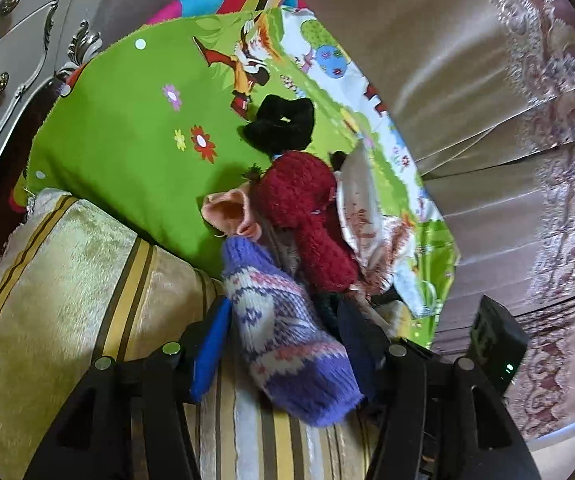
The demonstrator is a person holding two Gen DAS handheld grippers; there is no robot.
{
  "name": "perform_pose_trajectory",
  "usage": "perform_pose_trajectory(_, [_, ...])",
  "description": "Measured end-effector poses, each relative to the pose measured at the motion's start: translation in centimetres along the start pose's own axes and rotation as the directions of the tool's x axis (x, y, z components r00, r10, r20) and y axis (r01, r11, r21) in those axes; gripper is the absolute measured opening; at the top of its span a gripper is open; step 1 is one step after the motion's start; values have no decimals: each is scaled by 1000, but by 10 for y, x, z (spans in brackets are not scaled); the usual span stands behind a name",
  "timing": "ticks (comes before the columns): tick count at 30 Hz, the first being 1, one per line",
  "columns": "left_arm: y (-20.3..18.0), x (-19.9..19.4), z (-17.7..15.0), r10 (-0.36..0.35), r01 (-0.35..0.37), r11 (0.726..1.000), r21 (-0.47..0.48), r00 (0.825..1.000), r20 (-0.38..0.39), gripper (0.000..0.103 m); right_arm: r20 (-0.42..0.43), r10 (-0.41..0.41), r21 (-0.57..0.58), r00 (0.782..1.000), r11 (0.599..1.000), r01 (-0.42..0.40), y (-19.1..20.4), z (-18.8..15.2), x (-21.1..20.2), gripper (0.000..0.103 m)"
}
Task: Organize soft objects
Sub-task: 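Grasp the purple knitted sock with the left tool while the right tool grasps the dark green knit, then carry the sock and the green knit toward the purple-edged box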
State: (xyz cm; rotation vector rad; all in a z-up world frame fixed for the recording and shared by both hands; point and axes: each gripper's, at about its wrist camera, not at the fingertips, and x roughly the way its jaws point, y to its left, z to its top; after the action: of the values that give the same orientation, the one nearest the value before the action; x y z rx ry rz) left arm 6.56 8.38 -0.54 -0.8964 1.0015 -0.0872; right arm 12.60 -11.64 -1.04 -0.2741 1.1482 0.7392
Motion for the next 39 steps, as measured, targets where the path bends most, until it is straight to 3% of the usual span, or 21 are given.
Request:
perform_pose_trajectory(1, [-2,3,0,10,-10,1000,14,1000,-7,55,-4,1,1,1000,1000,-1,0,-1,0,30])
perform_pose_trajectory(2, [-5,5,0,24,-23,999,34,1000,-12,47,1,7,3,1000,1000,-7,1,-2,-1,26])
perform_pose_trajectory(3, [-6,6,-1,25,-24,999,46,1000,-18,32,5,12,8,1000,1000,-12,1,-2,-2,24])
perform_pose_trajectory(4, [-6,7,-3,22,-21,999,49,999,-26,26,11,20,19,1000,1000,-20,0,-4,-5,24])
perform_pose_trajectory(7, [-3,6,-7,17,-16,998,56,1000,-24,18,30,42,59,999,997,-44,-5,-11,-15,23])
perform_pose_trajectory(19, [-3,-14,-26,-12,12,998,64,1000,7,14,95,46,55,994,997,-52,5,-41,-57,26])
perform_pose_trajectory(27, [-16,-23,-34,-31,30,996,86,999,16,13,163,61,34,985,997,-67,6,-53,-82,19])
perform_pose_trajectory(39, [-56,-52,-47,-48,37,983,182,997,60,12,318,58,119,946,988,-101,-22,-87,-155,18])
